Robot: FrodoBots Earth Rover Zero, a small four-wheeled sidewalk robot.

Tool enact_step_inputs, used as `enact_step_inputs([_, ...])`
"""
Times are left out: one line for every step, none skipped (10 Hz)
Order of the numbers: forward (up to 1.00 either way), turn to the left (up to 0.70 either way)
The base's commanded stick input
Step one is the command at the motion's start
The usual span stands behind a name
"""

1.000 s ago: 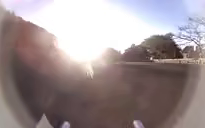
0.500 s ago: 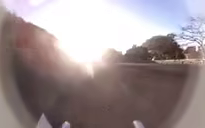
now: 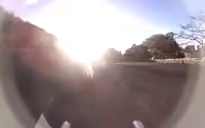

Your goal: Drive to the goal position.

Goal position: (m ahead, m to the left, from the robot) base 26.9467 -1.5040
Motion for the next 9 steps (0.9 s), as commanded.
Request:
enact_step_inputs([0.5,-0.28])
enact_step_inputs([0.5,-0.18])
enact_step_inputs([0.5,-0.07])
enact_step_inputs([0.5,-0.18])
enact_step_inputs([0.5,-0.24])
enact_step_inputs([0.5,-0.01])
enact_step_inputs([0.5,-0.03])
enact_step_inputs([0.5,-0.04])
enact_step_inputs([0.5,-0.44])
